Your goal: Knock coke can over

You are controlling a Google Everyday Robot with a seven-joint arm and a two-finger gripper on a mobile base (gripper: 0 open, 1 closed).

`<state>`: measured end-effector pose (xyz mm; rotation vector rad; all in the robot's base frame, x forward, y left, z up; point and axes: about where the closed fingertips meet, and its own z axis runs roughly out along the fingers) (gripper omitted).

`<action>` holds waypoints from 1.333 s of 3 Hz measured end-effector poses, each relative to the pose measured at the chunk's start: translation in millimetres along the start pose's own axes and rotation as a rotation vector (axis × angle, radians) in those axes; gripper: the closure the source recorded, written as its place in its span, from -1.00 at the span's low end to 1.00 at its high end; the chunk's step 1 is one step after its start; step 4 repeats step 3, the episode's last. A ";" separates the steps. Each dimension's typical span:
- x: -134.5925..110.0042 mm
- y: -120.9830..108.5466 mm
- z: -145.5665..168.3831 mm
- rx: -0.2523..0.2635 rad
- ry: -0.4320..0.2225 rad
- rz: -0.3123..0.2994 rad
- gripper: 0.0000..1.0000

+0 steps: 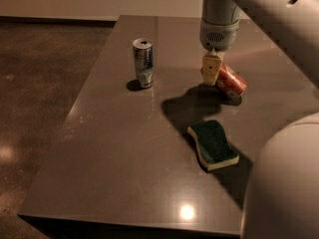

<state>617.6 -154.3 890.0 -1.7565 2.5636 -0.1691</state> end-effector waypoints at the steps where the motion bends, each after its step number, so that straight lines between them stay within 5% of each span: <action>1: -3.7 7.5 7.4 -0.012 0.024 -0.030 -0.90; 4: -14.3 -2.0 11.8 0.025 -0.008 -0.035 -1.00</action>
Offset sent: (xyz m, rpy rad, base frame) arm -0.0054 0.0060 -0.0089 -0.0222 0.0237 0.0291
